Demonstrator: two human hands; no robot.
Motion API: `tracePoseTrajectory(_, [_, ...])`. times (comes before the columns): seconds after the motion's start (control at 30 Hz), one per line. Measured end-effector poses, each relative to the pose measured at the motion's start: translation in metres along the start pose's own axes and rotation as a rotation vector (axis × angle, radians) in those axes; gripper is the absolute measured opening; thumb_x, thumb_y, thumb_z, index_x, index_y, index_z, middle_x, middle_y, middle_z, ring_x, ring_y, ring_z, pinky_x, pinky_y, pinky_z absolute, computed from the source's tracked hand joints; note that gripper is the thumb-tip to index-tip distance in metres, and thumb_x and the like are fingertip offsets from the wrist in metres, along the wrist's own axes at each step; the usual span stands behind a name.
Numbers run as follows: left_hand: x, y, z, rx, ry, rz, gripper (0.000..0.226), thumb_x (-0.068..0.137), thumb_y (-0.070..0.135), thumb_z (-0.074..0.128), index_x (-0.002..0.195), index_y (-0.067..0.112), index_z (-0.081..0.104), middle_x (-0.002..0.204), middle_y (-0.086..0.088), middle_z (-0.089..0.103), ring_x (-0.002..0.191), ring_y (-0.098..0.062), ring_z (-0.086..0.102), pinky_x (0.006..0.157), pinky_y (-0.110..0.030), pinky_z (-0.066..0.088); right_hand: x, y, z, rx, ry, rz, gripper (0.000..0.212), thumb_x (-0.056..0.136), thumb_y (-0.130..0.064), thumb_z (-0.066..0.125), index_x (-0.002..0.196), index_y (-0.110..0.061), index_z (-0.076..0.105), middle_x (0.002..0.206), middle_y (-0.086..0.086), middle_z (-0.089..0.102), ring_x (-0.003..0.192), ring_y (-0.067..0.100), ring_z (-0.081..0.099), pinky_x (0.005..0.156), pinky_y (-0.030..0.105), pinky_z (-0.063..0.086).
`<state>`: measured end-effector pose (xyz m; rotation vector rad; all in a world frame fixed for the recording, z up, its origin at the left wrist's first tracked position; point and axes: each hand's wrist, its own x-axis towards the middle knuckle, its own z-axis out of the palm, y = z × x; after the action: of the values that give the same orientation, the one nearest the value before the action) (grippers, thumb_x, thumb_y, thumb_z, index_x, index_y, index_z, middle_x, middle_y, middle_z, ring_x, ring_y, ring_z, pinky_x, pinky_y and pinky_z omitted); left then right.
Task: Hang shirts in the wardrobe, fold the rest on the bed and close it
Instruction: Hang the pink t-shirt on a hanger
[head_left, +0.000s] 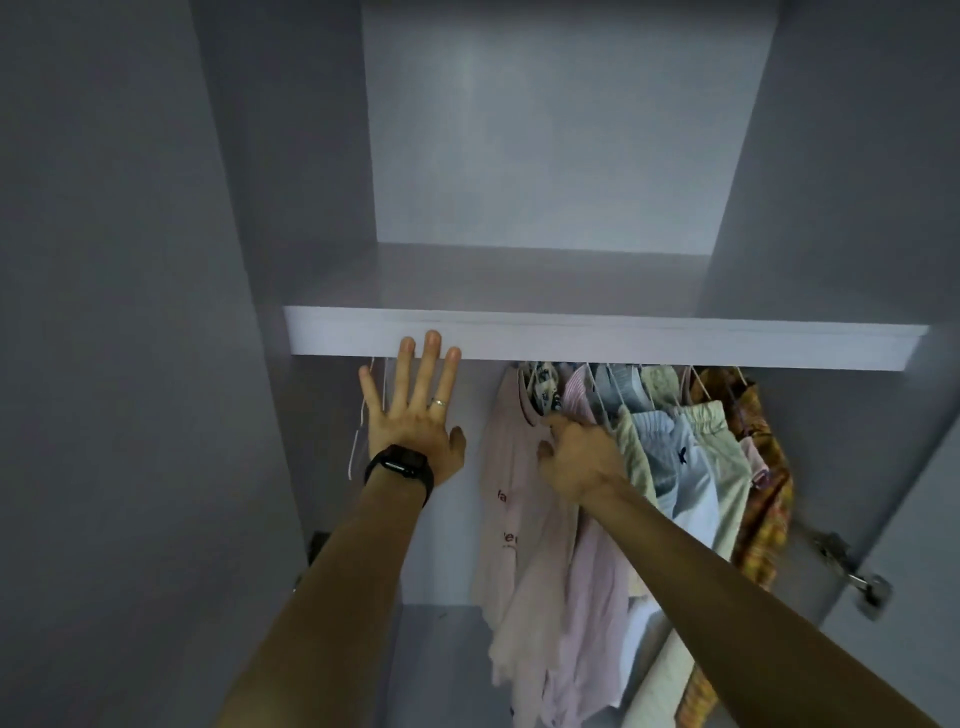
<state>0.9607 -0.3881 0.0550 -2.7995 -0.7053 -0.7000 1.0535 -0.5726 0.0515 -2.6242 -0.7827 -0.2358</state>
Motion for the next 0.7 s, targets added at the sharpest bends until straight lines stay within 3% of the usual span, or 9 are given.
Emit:
tracePoseTrajectory(0.1, [-0.017,0.017,-0.032,-0.095,-0.195,-0.038,0.098,0.093,0.041,0.043,0.147,0.028,-0.037,0.151,0.001,-0.049,0.147,-0.028,-0.032,0.114,-0.068,-0.012,-0.032,0.002,-0.049,0.079,0.089,-0.04,0.036,0.095,-0.024,0.053,0.129,-0.018,0.062,0.118,0.011,0.066,0.109,0.035,0.062,0.087,0.036,0.054])
tracePoseTrajectory(0.17, [-0.034,0.033,-0.045,-0.248,-0.292,-0.03,0.09,0.094,0.041,0.043,0.153,0.035,-0.025,0.159,0.004,-0.036,0.149,-0.024,-0.026,0.115,-0.067,-0.012,-0.057,0.007,-0.076,0.139,0.174,-0.069,0.035,0.093,-0.023,0.057,0.127,-0.019,0.065,0.116,0.011,0.068,0.106,0.034,0.062,0.085,0.034,0.051])
tracePoseTrajectory(0.23, [-0.053,0.047,-0.05,-0.353,-0.271,0.009,0.085,0.095,0.043,0.046,0.157,0.037,-0.011,0.165,0.006,-0.021,0.152,-0.022,-0.018,0.117,-0.063,-0.012,-0.079,0.012,-0.098,0.17,0.274,-0.128,0.031,0.091,-0.02,0.061,0.121,-0.017,0.069,0.112,0.01,0.07,0.103,0.033,0.063,0.084,0.031,0.049])
tracePoseTrajectory(0.37, [-0.107,0.082,-0.055,-0.503,-0.2,0.143,0.077,0.096,0.039,0.051,0.159,0.034,0.007,0.167,0.007,0.001,0.153,-0.017,-0.005,0.119,-0.059,-0.007,-0.153,0.036,-0.117,0.19,0.341,-0.147,0.029,0.092,-0.018,0.066,0.121,-0.015,0.069,0.125,0.007,0.067,0.117,0.034,0.057,0.098,0.04,0.048])
tracePoseTrajectory(0.47, [-0.135,0.115,-0.058,-0.558,-0.214,0.311,0.075,0.095,0.037,0.053,0.158,0.03,0.014,0.167,0.004,0.01,0.153,-0.02,0.002,0.119,-0.059,-0.001,-0.215,0.061,-0.113,0.123,0.371,-0.019,0.029,0.094,-0.021,0.066,0.122,-0.016,0.069,0.13,0.004,0.065,0.121,0.031,0.056,0.102,0.04,0.045])
tracePoseTrajectory(0.6, [-0.174,0.167,-0.06,-0.678,-0.2,0.558,0.07,0.094,0.034,0.058,0.156,0.027,0.027,0.164,0.001,0.022,0.152,-0.024,0.014,0.12,-0.054,0.016,-0.306,0.084,-0.097,0.047,0.401,0.193,0.03,0.09,-0.019,0.072,0.12,-0.013,0.072,0.128,0.007,0.067,0.118,0.033,0.059,0.096,0.042,0.053])
tracePoseTrajectory(0.7, [-0.216,0.207,-0.061,-0.735,-0.287,0.733,0.069,0.094,0.032,0.058,0.156,0.028,0.028,0.164,0.003,0.02,0.153,-0.022,0.011,0.121,-0.056,0.012,-0.376,0.092,-0.085,-0.002,0.39,0.407,0.033,0.093,-0.026,0.068,0.125,-0.017,0.07,0.135,0.004,0.064,0.126,0.03,0.054,0.098,0.04,0.052])
